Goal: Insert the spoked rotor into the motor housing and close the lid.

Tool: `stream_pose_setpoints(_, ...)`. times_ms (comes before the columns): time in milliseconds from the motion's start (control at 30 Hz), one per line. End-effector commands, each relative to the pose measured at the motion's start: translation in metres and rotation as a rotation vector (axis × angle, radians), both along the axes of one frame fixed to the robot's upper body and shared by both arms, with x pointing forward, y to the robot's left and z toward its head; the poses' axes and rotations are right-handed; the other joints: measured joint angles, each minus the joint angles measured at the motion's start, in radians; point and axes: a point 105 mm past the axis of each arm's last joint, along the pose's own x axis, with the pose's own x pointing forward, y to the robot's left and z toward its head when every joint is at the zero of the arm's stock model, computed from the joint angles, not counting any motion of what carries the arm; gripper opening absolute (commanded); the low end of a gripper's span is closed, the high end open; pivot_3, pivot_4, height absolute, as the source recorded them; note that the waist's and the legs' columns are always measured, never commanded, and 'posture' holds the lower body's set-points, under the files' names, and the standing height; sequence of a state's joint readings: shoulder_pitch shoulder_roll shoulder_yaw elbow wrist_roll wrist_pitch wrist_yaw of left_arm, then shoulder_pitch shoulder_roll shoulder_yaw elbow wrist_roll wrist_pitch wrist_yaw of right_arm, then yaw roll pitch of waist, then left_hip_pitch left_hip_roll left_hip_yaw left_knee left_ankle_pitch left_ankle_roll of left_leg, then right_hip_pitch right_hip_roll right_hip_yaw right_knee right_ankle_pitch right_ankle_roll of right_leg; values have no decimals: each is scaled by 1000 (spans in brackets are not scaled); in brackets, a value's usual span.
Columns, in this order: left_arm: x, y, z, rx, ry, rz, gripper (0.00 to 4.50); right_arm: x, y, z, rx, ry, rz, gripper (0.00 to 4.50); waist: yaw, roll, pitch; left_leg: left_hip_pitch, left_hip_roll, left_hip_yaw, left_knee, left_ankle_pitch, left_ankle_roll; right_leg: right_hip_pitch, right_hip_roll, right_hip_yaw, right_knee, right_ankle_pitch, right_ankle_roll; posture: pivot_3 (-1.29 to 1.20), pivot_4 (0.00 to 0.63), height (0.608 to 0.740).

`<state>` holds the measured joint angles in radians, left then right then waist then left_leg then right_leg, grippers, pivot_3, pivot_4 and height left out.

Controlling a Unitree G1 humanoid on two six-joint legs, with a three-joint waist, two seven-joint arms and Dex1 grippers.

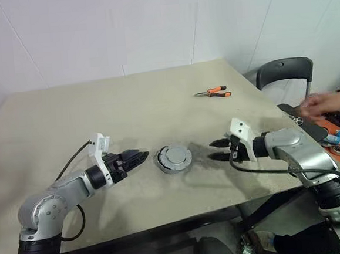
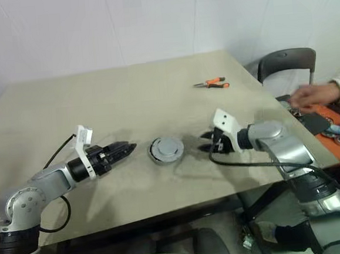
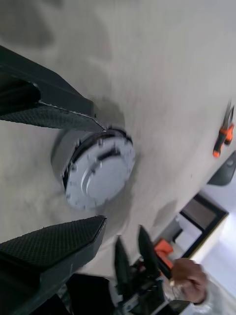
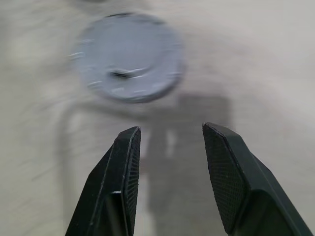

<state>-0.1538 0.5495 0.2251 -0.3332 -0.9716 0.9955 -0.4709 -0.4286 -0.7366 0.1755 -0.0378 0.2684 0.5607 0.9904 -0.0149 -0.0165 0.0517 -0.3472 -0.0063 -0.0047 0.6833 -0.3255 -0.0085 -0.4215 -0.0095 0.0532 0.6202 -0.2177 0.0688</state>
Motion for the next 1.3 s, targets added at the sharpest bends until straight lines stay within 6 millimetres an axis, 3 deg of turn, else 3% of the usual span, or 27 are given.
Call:
stream_pose_setpoints(33, 5, 12, 16, 8, -57, 22, 2884, 2, -4, 4, 13, -37, -25, 2080, 0, 0, 0, -1, 0, 0, 0, 0, 0, -1, 0, 0, 0, 0, 0, 0, 0, 740)
stream_pose_setpoints(467, 4, 19, 27, 32, -68, 23, 2884, 2, -13, -8, 9, -32, -94, 2080, 0, 0, 0, -5, -1, 0, 0, 0, 0, -4, -2, 0, -1, 2, 3, 0, 0, 740)
stream_pose_setpoints(1033, 6, 18, 22, 39, -60, 9, 2884, 14, -27, -6, -17, -94, -172, 2080, 0, 0, 0, -5, -1, 0, 0, 0, 0, -4, -2, 0, -1, 2, 3, 0, 0, 740)
stream_pose_setpoints(1300, 8, 20, 21, 44, -61, 4, 2884, 19, -24, -5, -18, -111, -182, 2080, -1, 0, 0, -5, -1, 0, 0, 0, 0, -4, -2, 0, 0, 2, 3, 0, 0, 740)
